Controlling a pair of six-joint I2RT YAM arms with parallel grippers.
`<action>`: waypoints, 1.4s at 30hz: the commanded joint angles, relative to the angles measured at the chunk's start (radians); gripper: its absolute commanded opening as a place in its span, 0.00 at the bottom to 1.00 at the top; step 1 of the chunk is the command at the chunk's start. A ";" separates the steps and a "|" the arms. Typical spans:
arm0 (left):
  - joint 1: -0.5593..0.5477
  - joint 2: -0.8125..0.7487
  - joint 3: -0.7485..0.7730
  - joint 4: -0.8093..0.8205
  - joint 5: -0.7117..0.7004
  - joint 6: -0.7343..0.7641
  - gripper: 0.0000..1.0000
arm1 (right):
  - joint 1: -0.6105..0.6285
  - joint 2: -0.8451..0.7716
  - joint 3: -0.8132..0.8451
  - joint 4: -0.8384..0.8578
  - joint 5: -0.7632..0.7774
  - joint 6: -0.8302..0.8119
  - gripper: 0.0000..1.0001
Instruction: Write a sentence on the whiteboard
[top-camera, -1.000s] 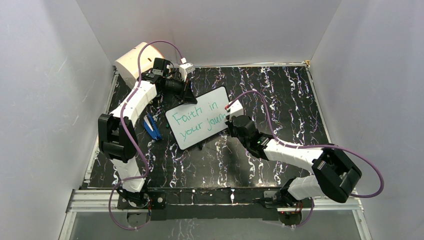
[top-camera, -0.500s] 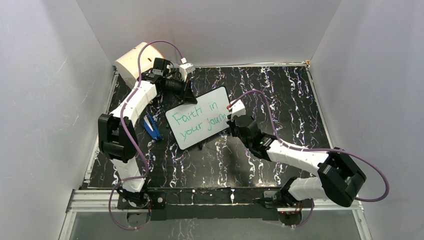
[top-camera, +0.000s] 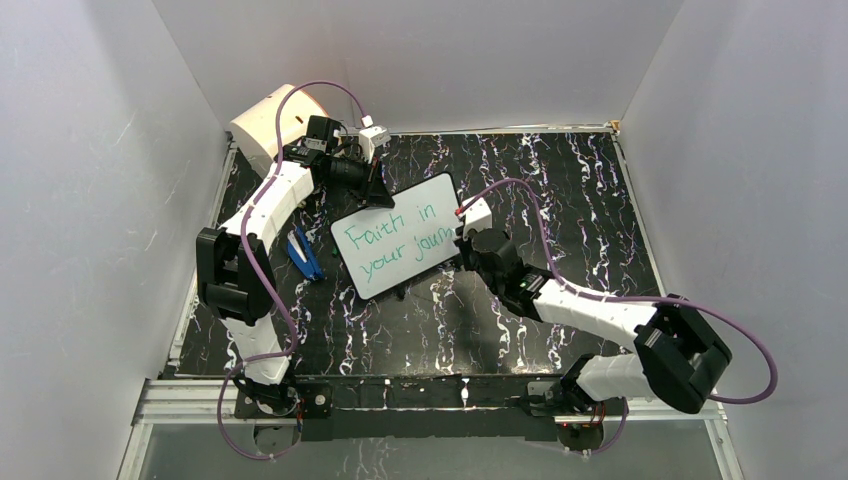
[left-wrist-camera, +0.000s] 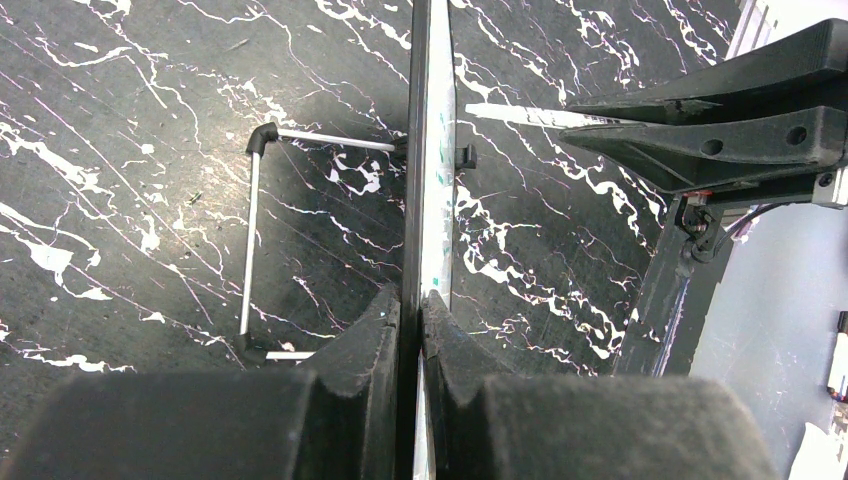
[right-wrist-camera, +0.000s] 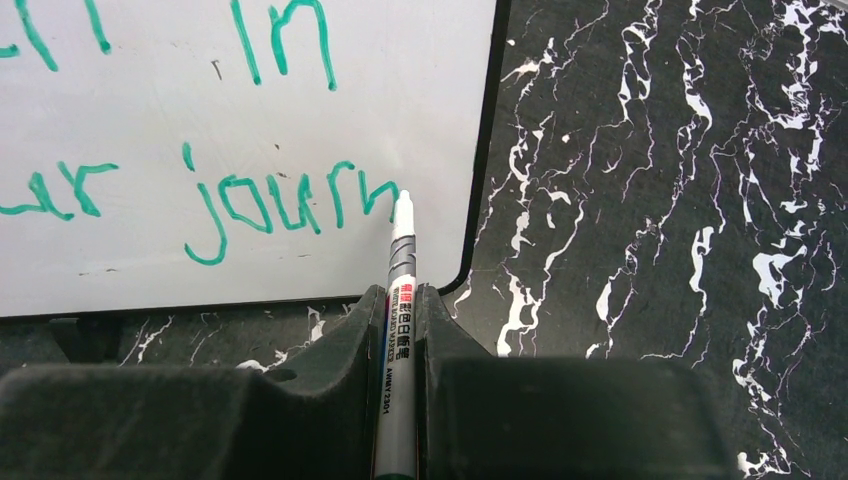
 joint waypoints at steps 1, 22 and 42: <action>-0.021 0.050 -0.022 -0.083 -0.128 0.030 0.00 | -0.010 0.015 0.009 0.067 0.025 -0.005 0.00; -0.021 0.059 -0.022 -0.086 -0.120 0.032 0.00 | -0.027 0.042 0.010 0.085 -0.002 0.003 0.00; -0.021 0.056 -0.019 -0.088 -0.118 0.033 0.00 | -0.027 0.032 0.019 0.084 -0.014 0.002 0.00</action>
